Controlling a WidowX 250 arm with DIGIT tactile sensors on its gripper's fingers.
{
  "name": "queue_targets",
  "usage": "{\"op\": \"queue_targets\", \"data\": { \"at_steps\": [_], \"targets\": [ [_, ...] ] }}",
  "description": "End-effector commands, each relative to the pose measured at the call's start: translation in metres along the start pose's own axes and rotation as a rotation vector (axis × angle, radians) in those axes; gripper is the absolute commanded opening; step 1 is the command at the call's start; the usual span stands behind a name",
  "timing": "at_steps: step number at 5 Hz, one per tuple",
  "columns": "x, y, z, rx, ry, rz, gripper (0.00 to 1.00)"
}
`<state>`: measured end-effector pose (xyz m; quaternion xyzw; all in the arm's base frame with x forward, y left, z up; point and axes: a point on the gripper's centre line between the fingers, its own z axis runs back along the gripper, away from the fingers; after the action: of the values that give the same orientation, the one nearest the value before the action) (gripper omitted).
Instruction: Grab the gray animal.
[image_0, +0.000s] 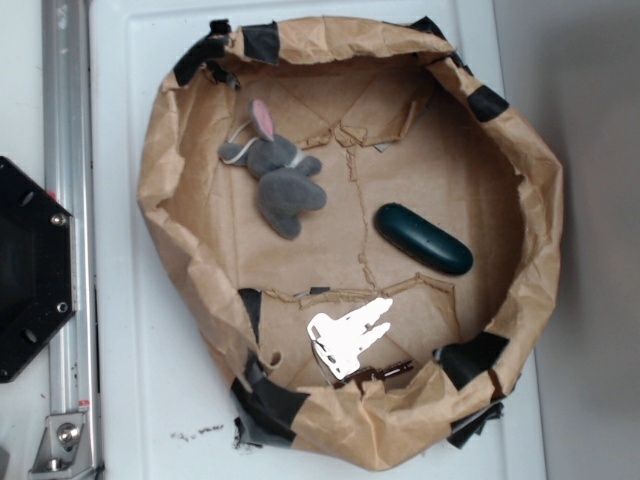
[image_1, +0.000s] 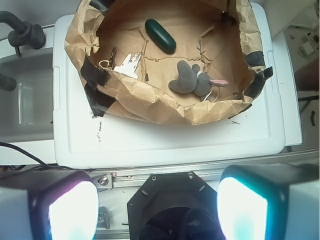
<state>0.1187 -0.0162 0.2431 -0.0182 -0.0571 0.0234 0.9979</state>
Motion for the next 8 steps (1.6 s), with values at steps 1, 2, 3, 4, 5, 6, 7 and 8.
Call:
{"op": "queue_targets", "data": {
  "at_steps": [1, 2, 3, 4, 5, 6, 7, 8],
  "targets": [
    [0.0, 0.0, 0.0, 0.0, 0.0, 0.0, 1.0],
    [0.048, 0.02, -0.024, 0.03, -0.044, -0.204, 1.0],
    [0.09, 0.027, -0.04, -0.015, -0.138, -0.352, 1.0],
    [0.118, 0.046, -0.084, -0.076, -0.107, -0.384, 1.0],
    [0.117, 0.051, -0.135, -0.062, -0.039, -0.443, 1.0],
    [0.104, 0.06, -0.184, -0.038, 0.004, -0.47, 1.0],
    [0.093, 0.036, -0.226, 0.135, 0.056, -0.68, 1.0],
    [0.105, 0.033, -0.234, 0.184, 0.095, -0.665, 1.0]
  ]
}}
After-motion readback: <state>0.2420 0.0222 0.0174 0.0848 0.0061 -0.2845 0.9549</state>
